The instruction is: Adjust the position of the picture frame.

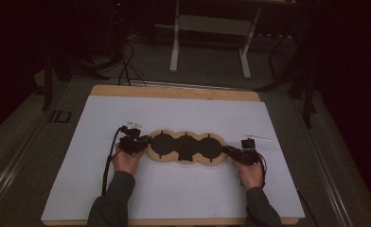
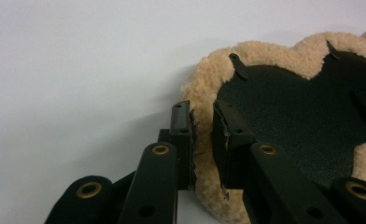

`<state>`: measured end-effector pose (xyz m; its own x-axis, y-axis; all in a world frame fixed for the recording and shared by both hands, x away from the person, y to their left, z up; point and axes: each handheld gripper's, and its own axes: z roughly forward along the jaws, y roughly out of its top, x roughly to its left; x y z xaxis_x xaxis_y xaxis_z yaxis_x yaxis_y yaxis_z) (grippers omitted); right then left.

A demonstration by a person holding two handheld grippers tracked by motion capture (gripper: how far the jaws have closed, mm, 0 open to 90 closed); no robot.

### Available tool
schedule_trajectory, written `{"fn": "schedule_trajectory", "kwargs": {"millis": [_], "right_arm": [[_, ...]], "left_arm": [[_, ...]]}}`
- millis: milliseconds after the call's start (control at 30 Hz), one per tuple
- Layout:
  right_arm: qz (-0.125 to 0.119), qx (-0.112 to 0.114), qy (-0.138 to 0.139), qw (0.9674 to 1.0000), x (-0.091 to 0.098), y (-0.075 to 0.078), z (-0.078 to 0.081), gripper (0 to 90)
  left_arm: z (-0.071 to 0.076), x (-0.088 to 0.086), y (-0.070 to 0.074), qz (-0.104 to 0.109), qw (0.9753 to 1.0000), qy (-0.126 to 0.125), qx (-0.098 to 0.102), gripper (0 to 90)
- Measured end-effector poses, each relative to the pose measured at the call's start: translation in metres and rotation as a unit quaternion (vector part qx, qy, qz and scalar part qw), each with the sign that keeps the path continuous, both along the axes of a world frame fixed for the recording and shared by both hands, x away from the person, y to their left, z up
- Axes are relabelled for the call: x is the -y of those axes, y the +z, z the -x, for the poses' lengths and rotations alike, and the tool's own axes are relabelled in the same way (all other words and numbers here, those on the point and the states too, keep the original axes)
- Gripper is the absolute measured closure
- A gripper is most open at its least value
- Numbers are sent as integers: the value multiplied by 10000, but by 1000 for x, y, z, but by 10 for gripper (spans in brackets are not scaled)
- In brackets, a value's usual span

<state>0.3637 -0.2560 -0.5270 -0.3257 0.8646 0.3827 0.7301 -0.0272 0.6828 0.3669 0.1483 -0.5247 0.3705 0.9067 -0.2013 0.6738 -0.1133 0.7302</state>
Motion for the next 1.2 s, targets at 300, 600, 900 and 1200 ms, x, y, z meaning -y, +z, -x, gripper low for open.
{"fn": "schedule_trajectory", "kwargs": {"millis": [300, 600, 900, 1200], "right_arm": [[42, 0, 179, 9998, -7, 0, 0, 747], [106, 34, 351, 9993, -17, 0, 1, 746], [124, 36, 409, 9991, -23, 1, 2, 746], [176, 78, 534, 9984, -29, 1, 2, 743]], "left_arm": [[11, -7, 0, -43, 10000, 34, 23, 795], [25, -19, -2, 38, 9999, 99, 51, 795], [31, -25, -3, 96, 9997, 197, 74, 795], [32, -31, -4, 186, 9994, 286, 99, 795]]}}
